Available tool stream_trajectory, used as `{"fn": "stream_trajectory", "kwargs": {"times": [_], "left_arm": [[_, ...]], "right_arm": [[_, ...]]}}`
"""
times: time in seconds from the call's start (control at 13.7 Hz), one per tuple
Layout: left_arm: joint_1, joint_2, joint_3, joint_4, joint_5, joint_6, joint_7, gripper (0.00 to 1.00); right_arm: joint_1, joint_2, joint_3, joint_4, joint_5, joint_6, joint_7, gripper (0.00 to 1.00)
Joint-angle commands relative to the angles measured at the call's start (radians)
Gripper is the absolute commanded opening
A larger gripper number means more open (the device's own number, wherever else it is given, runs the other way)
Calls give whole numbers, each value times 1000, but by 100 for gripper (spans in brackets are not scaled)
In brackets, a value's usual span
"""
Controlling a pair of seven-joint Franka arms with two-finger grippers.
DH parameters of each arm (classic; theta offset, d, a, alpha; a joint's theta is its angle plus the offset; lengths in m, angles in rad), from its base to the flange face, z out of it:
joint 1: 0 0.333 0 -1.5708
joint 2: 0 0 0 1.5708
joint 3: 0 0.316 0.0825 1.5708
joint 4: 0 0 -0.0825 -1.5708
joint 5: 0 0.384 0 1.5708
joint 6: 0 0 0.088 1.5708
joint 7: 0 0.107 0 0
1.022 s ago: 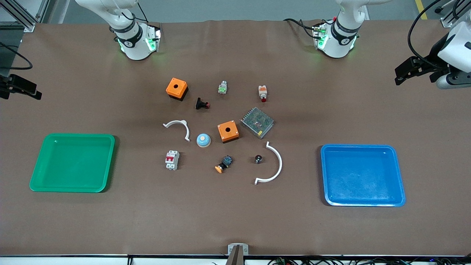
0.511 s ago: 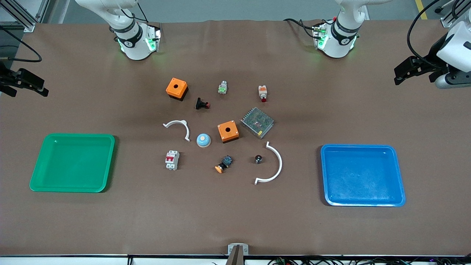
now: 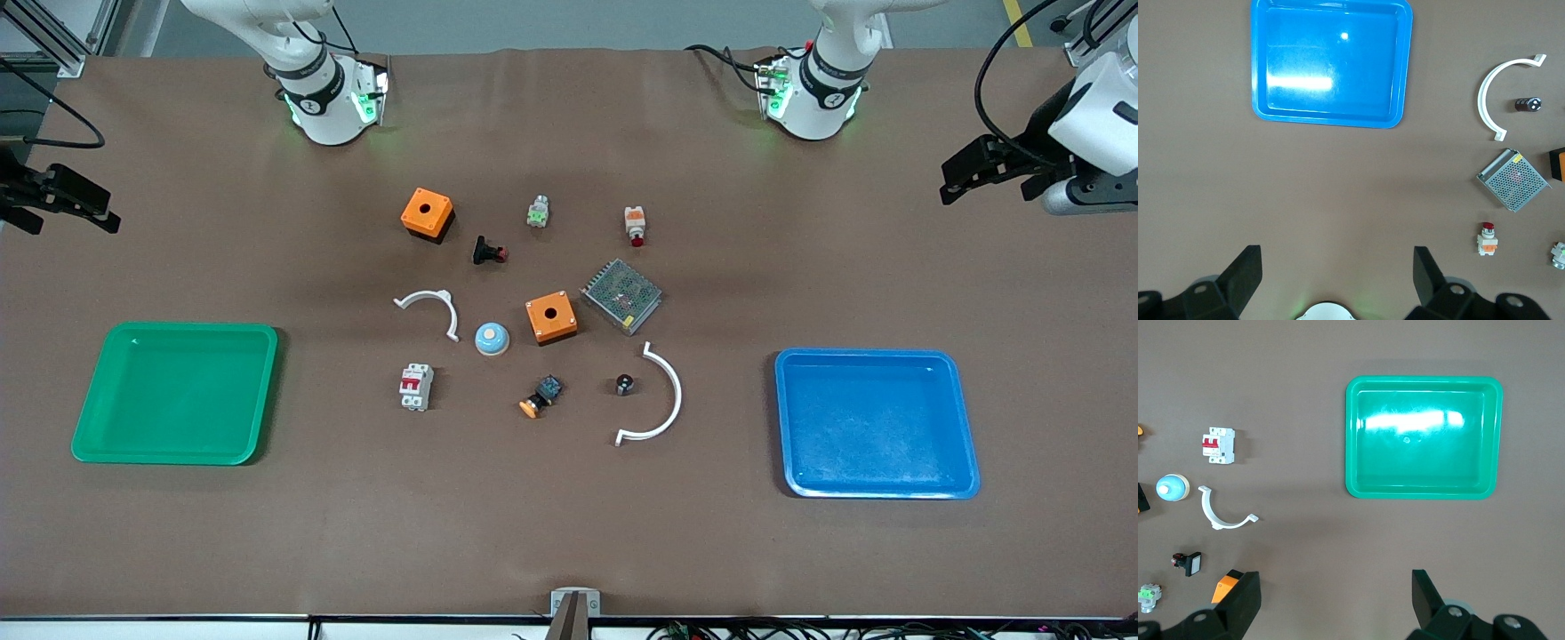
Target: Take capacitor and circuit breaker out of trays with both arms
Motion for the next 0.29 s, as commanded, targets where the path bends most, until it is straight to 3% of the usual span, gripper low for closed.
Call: {"fn": "stream_trajectory", "kwargs": {"times": [0.0, 0.22], "left_arm": [[2, 4, -1, 19, 1, -3, 12, 100], [4, 6, -1, 25, 1, -3, 11, 100]], "right_arm": [[13, -25, -1, -19, 5, 7, -5, 100], [16, -25, -1, -19, 5, 7, -4, 100]]}}
